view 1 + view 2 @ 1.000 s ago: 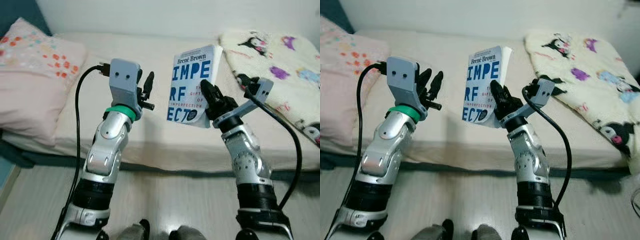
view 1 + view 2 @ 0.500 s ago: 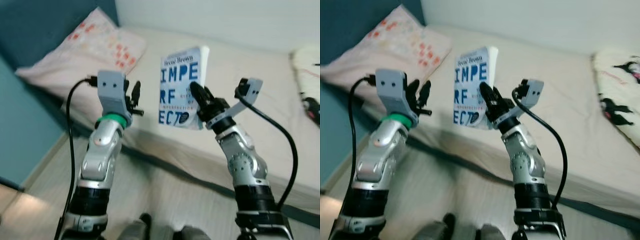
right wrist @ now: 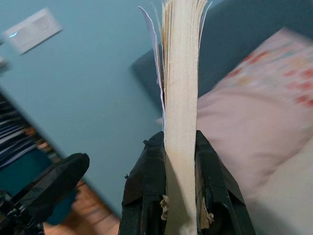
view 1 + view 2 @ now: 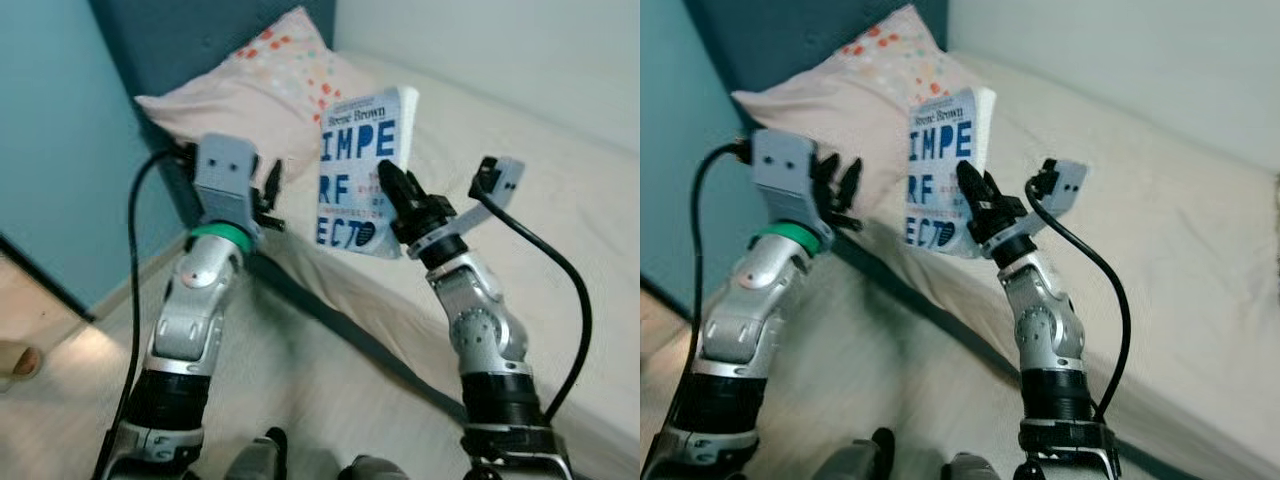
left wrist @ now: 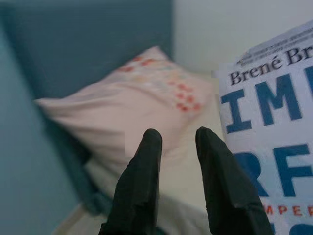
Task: Clean up the room
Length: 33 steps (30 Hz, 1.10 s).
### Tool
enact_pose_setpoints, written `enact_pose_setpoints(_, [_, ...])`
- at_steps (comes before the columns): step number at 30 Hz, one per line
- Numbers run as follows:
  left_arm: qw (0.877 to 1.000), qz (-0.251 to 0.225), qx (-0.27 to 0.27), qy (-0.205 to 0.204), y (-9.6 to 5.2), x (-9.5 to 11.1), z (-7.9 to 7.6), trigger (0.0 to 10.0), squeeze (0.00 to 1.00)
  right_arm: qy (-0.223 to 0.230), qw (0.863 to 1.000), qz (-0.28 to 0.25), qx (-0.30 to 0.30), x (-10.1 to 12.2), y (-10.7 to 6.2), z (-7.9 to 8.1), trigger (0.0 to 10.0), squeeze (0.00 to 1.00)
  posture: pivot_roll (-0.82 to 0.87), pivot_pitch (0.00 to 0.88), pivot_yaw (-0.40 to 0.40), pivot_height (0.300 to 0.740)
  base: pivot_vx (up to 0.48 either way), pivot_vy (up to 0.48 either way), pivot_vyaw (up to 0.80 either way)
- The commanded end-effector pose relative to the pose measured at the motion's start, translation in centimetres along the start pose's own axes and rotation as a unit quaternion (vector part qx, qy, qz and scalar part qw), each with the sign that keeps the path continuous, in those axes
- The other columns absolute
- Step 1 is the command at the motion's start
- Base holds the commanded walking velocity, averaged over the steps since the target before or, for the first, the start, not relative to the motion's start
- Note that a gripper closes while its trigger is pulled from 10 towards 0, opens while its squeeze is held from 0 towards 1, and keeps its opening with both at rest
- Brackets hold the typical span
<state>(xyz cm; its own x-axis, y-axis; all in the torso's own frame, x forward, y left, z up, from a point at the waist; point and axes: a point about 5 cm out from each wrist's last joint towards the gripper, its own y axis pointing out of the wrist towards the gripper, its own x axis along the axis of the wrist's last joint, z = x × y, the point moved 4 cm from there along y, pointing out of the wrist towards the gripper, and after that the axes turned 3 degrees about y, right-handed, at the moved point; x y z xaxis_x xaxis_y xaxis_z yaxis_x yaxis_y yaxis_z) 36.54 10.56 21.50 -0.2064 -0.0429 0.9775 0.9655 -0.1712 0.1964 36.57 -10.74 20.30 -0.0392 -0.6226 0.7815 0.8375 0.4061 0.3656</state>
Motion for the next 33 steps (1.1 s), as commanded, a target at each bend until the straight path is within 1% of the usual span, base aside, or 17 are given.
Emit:
enact_pose_setpoints(1, [1.000,0.000,-0.001,0.007,-0.10,-0.24,-0.22,10.0,0.00,0.003,1.000,-0.012,0.007,0.54,-0.11,0.14,10.0,0.00,-0.02,0.032,0.031,0.718,0.277,0.000,0.76])
enact_pose_setpoints(4, [1.000,0.000,0.001,0.011,-0.05,-0.27,-0.12,10.0,0.00,0.004,1.000,-0.014,0.011,0.65,-0.06,0.27,10.0,0.00,-0.02,0.030,0.031,0.718,0.412,0.000,0.76])
enact_pose_setpoints(13, [1.000,-0.002,0.001,0.013,0.13,-0.22,-0.30,10.0,0.00,0.021,0.999,-0.019,0.022,0.80,0.00,0.67,10.0,0.00,-0.02,0.024,0.031,0.718,0.480,0.000,0.00])
enact_pose_setpoints(33, [1.000,-0.002,-0.002,0.013,0.17,-0.35,-0.51,10.0,0.00,0.017,1.000,-0.016,0.004,0.72,-0.17,-0.12,10.0,0.00,-0.03,0.033,0.031,0.718,0.480,0.000,0.00])
